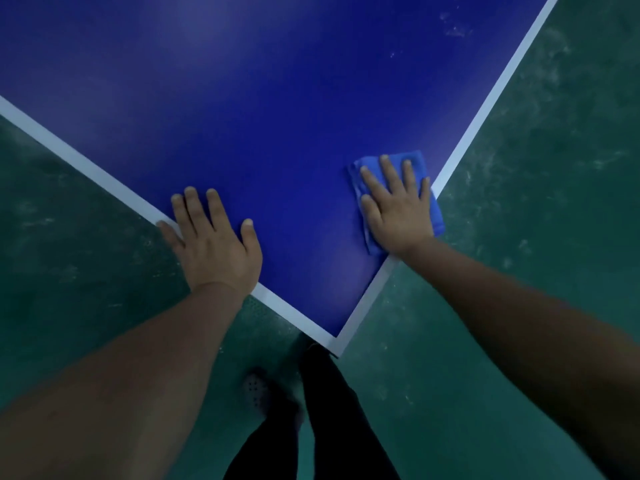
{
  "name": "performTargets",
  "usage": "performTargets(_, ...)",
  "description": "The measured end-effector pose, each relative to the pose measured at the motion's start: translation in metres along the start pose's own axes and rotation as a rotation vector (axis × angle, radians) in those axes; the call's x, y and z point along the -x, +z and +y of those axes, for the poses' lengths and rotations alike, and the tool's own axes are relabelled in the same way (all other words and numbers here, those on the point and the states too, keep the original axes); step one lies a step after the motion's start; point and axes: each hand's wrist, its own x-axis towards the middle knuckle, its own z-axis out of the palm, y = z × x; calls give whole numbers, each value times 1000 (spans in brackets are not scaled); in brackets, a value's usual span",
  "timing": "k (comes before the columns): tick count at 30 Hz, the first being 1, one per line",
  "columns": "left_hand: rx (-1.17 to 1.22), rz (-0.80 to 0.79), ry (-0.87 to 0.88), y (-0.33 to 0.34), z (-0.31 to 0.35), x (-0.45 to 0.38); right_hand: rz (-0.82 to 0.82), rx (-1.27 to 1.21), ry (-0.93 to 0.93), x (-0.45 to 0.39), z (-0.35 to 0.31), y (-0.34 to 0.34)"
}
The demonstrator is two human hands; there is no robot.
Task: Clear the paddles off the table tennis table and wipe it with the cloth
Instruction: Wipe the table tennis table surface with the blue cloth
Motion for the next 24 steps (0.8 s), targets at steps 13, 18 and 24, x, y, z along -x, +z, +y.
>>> performTargets(13, -48, -36, -39, -7, 5, 1, -31, 51, -198, -41, 39, -4)
performTargets(18, -4, 20, -101, -10, 36, -2, -17, -30, 132, -108, 17, -12)
performTargets(24, 56, -17, -144, 0, 165, -67, -52, 44, -647, -125, 71, -13)
